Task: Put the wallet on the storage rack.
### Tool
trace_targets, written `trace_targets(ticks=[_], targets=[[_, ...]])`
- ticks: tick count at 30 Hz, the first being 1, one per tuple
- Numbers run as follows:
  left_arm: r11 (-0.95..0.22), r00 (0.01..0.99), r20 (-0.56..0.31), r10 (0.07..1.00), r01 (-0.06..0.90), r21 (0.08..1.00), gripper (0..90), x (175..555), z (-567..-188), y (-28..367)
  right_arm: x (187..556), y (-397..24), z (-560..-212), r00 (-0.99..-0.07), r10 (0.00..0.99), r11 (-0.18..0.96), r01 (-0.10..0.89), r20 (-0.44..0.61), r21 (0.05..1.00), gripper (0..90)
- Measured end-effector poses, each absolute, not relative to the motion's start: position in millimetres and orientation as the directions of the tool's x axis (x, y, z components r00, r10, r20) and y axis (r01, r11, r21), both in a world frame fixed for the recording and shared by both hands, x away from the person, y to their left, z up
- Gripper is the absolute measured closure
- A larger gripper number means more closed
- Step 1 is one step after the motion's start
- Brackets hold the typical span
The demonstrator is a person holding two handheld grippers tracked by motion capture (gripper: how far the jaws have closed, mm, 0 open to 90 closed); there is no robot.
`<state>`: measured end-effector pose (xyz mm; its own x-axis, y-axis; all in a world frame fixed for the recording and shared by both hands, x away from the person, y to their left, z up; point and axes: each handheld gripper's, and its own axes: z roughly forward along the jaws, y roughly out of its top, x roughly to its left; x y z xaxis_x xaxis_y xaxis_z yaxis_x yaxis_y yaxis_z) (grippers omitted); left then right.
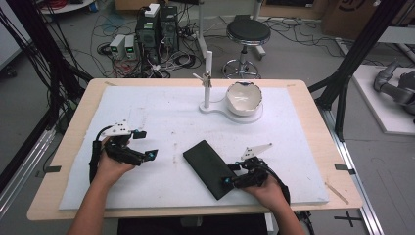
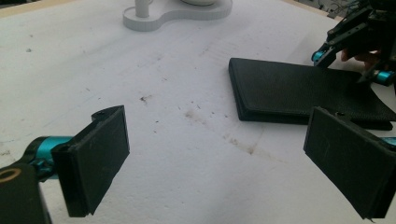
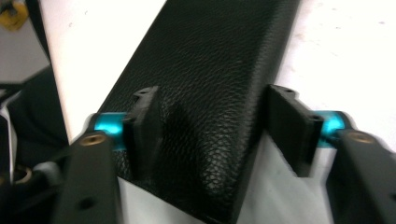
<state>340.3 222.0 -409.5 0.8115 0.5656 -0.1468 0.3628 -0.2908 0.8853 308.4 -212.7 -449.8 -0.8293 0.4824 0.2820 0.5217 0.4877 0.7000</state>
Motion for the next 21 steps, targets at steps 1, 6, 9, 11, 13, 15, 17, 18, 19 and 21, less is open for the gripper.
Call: trace_targets(ticks=[1,6,9,11,13,15,17,18,19,21], targets=[[-0.291,0.811,-0.147,0.566,0.363,0.885,6.8,340,-410,222,309,-213,-450,-0.814,0.496,0.466,0.542,0.301,0.699,48.7],[-0.298,0.814,-0.142,0.563,0.361,0.884,6.8,339,-409,221,310,-215,-449,-0.783,0.524,0.418,0.578,0.333,0.701,67.6],[-0.298,0.816,-0.144,0.560,0.361,0.884,6.8,339,-409,220,309,-214,-448,-0.775,0.537,0.403,0.583,0.333,0.706,75.8],[-0.300,0.816,-0.143,0.560,0.361,0.883,6.8,339,-409,220,307,-213,-446,-0.774,0.545,0.399,0.577,0.322,0.712,81.7],[-0.299,0.818,-0.147,0.556,0.362,0.883,6.8,339,-409,220,307,-213,-444,-0.772,0.548,0.397,0.579,0.322,0.712,83.3],[-0.297,0.822,-0.153,0.549,0.363,0.883,6.8,339,-410,221,307,-212,-444,-0.774,0.548,0.399,0.575,0.317,0.714,83.6],[-0.292,0.822,-0.158,0.546,0.364,0.884,6.8,339,-410,222,306,-210,-436,-0.791,0.543,0.401,0.540,0.283,0.740,84.2],[-0.287,0.823,-0.162,0.544,0.364,0.886,6.8,339,-410,222,306,-210,-436,-0.791,0.543,0.401,0.540,0.283,0.740,84.2],[-0.286,0.825,-0.165,0.540,0.365,0.886,6.8,339,-410,222,305,-210,-432,-0.802,0.536,0.407,0.519,0.264,0.752,84.5],[-0.281,0.828,-0.176,0.533,0.369,0.886,6.8,339,-411,223,303,-209,-422,-0.823,0.528,0.419,0.468,0.210,0.778,84.7]])
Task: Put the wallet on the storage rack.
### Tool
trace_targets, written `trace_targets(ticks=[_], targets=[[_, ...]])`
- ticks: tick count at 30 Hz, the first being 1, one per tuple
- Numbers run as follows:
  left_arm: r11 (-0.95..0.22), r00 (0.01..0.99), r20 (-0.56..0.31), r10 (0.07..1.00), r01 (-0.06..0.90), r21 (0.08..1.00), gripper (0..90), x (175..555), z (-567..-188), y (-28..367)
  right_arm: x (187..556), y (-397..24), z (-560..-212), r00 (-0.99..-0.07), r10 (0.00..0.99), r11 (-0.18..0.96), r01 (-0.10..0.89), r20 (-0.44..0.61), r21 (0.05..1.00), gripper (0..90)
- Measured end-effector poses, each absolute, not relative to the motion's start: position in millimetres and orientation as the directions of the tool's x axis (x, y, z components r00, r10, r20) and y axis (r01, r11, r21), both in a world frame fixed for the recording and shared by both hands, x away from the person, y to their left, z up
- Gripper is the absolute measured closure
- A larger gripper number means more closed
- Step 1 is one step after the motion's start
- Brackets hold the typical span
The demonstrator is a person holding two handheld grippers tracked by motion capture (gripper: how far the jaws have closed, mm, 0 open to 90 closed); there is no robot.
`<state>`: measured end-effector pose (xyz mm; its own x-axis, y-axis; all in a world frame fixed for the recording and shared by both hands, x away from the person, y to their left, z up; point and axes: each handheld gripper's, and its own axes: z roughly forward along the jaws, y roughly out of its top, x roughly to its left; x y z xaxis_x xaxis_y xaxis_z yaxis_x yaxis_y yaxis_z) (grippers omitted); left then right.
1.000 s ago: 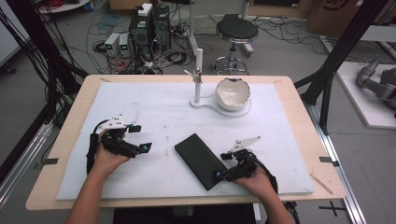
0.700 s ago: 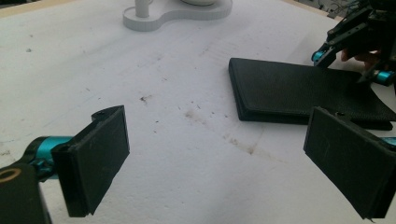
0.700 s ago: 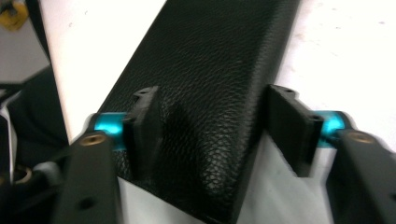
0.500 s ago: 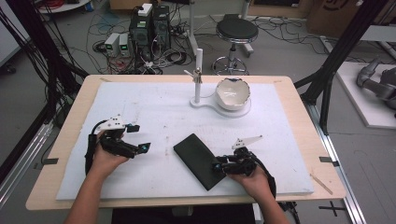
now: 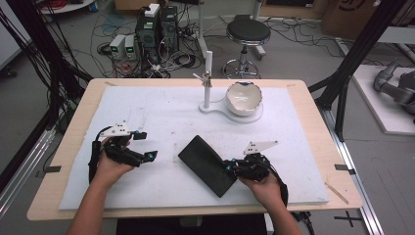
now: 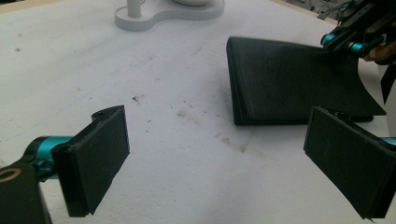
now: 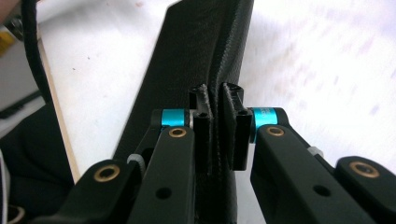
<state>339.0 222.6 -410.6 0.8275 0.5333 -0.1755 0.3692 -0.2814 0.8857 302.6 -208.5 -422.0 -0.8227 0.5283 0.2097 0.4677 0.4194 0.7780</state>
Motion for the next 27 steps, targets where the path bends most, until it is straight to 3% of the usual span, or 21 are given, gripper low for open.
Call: trace_targets(ticks=[7,25,27], targets=[[-0.271,0.848,-0.201,0.490,0.368,0.890,6.8,338,-411,215,294,-209,-399,-0.889,0.457,0.478,0.282,0.038,0.832,84.9],[-0.323,0.924,-0.272,0.270,0.353,0.878,7.1,338,-413,166,282,-190,-383,-0.955,0.287,0.532,0.099,-0.069,0.841,85.0],[-0.332,0.931,-0.283,0.232,0.349,0.876,11.8,339,-415,163,281,-188,-382,-0.959,0.272,0.524,0.082,-0.075,0.848,85.0]])
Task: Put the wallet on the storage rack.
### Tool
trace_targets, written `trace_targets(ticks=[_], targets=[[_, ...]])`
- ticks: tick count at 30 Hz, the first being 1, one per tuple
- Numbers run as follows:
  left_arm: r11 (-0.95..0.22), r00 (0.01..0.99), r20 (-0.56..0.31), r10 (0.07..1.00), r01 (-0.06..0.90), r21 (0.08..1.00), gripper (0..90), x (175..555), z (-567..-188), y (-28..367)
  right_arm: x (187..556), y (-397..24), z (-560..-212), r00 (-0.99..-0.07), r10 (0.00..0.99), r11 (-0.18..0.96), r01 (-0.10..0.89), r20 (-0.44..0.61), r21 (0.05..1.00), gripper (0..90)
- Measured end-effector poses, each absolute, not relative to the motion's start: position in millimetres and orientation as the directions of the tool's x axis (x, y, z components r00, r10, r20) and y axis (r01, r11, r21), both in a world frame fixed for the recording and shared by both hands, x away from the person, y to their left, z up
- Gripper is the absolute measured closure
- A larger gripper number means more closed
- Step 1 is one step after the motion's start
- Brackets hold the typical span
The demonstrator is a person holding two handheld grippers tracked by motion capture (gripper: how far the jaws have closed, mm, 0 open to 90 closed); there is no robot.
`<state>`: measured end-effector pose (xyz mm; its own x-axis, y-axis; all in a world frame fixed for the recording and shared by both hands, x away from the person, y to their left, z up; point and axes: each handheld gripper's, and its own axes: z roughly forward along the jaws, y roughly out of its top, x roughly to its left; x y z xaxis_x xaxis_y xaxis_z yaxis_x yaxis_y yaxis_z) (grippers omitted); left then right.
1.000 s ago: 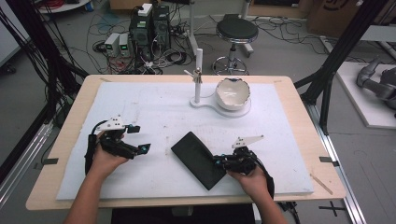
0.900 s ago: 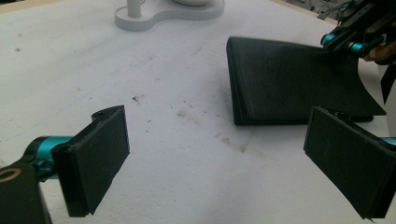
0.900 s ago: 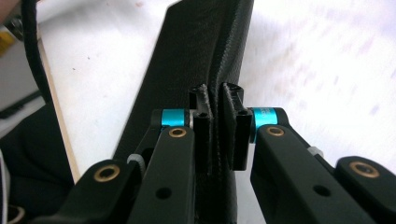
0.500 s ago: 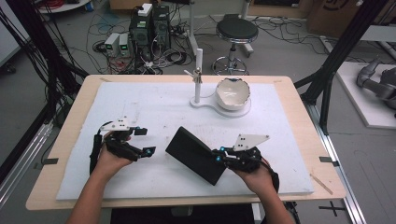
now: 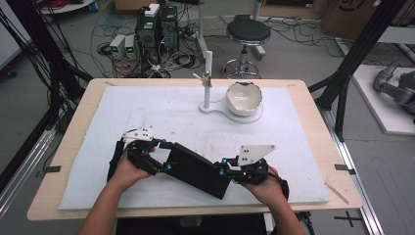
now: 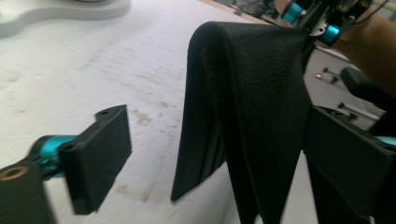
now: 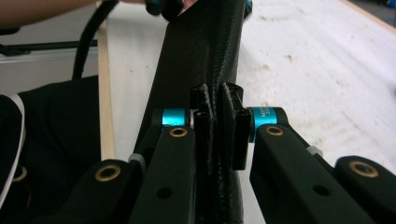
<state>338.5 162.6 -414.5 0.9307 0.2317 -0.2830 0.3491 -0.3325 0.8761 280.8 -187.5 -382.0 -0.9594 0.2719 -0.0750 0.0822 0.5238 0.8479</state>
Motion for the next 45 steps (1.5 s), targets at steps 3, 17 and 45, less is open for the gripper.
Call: trace_targets(ticks=[3,17,45], targets=[[-0.343,0.946,-0.293,0.139,0.323,0.882,37.6,338,-416,161,282,-186,-381,-0.962,0.263,0.509,0.077,-0.070,0.857,84.9],[-0.339,0.945,-0.299,0.134,0.327,0.882,76.3,329,-404,160,290,-199,-392,-0.951,0.308,0.428,0.144,0.006,0.892,77.8],[-0.552,0.940,0.016,0.341,0.187,0.812,76.2,384,-242,117,284,-245,-408,-0.807,0.590,0.395,0.327,0.036,0.858,28.2]])
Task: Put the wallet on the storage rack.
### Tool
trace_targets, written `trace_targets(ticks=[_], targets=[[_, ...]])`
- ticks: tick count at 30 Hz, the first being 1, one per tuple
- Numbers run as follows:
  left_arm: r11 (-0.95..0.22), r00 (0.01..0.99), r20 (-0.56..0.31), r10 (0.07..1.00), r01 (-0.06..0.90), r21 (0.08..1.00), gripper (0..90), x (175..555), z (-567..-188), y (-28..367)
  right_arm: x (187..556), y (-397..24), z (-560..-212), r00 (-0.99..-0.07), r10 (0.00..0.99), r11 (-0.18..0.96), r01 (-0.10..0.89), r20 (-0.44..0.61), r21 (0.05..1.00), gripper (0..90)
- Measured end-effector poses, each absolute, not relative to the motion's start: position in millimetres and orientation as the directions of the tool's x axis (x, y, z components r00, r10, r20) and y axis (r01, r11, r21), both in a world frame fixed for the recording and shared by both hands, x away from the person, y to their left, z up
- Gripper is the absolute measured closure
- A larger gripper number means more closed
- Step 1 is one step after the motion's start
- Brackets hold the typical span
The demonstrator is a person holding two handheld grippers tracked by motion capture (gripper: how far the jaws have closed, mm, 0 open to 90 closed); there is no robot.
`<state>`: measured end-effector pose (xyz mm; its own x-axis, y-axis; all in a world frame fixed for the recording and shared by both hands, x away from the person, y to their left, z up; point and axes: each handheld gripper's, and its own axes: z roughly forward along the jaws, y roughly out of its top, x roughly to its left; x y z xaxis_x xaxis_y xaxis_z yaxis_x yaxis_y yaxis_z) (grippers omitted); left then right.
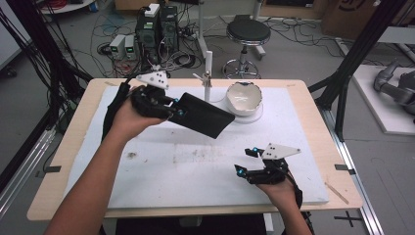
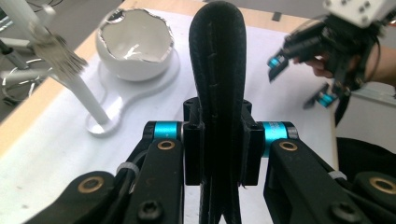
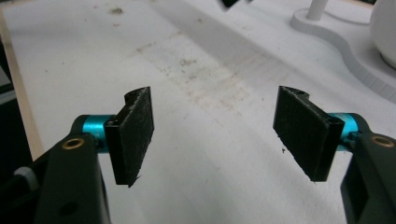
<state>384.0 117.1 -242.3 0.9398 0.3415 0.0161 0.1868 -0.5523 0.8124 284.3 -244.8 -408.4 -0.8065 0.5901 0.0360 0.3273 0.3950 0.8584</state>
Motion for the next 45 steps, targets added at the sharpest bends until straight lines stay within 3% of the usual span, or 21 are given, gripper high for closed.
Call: trace_targets(ticks=[6,17,36,45], targets=[[-0.602,0.937,0.069,0.344,0.164,0.781,76.2,410,-218,88,286,-240,-415,-0.806,0.592,0.444,0.347,0.020,0.826,24.5],[-0.638,0.926,0.101,0.365,0.170,0.751,76.2,456,-202,32,290,-243,-423,-0.813,0.578,0.411,0.366,0.072,0.835,22.6],[-0.711,0.888,0.148,0.435,0.238,0.661,76.2,504,-237,-30,296,-243,-426,-0.813,0.576,0.399,0.369,0.084,0.840,22.7],[-0.715,0.881,0.121,0.457,0.283,0.639,75.8,518,-264,-52,296,-238,-427,-0.821,0.565,0.407,0.366,0.084,0.837,22.7]])
